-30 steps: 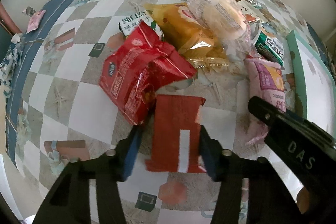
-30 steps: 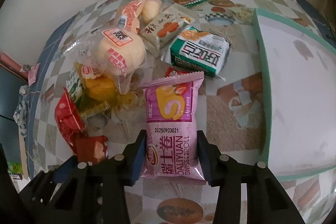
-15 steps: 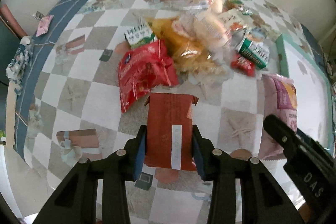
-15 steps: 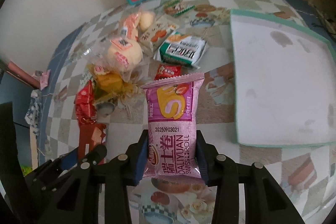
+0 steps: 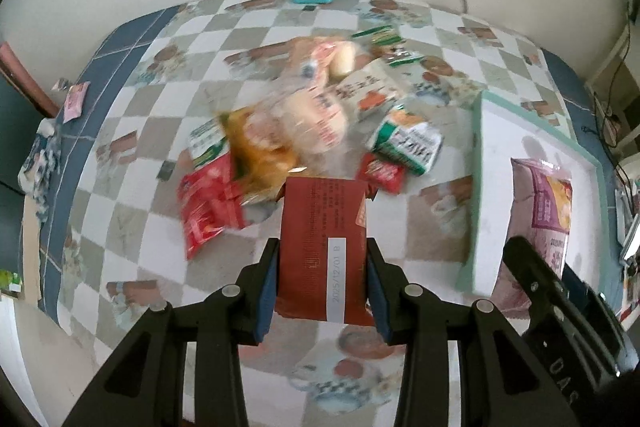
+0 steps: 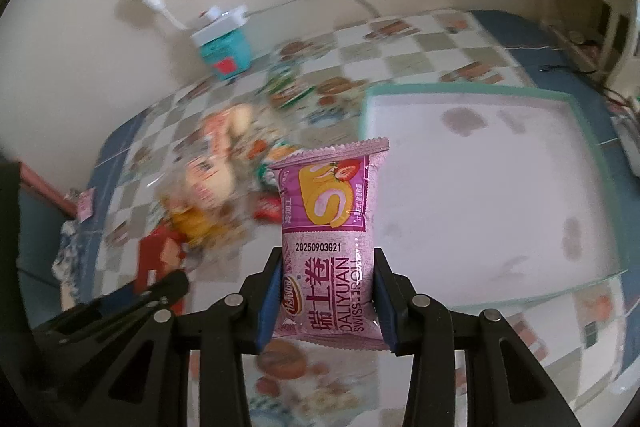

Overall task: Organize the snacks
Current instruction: 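Carry both packs over the white tray and release them inside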

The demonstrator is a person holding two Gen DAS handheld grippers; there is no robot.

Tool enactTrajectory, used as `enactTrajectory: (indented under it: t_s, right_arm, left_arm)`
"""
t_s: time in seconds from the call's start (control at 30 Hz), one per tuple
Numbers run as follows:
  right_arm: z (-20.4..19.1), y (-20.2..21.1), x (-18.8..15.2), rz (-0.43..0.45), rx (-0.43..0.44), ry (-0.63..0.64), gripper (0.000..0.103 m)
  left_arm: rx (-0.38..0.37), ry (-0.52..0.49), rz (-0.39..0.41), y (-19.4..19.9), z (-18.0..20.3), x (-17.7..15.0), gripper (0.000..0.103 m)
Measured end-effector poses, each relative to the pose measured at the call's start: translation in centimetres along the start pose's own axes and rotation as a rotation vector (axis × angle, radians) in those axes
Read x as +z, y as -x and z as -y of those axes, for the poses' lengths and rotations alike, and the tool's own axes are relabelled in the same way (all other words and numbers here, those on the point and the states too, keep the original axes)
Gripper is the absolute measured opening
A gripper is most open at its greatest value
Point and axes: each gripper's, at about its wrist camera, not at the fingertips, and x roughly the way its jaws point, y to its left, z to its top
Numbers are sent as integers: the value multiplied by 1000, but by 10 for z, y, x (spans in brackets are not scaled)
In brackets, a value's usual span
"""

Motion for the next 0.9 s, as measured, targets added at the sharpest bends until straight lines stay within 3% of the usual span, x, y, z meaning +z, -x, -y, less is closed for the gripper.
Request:
enactTrajectory:
  t_s: [0.1,0.43,0.63,0.9]
  right_arm:
    - [17,1,11,21,0,-48,44]
    - [95,6,45,114,-148,-181,44]
    - [151,-8,58,106,-215,-304,44]
    - [201,-18,68,102,-301,-380,44]
  left_arm:
    - [-4,-5,-3,-2,20,12,42]
    - [-66,-57,8,-17,99,40,41]
    - [-95,-123,10,-36,148,48,42]
    - [-136,-164,23,-56,186,60,42]
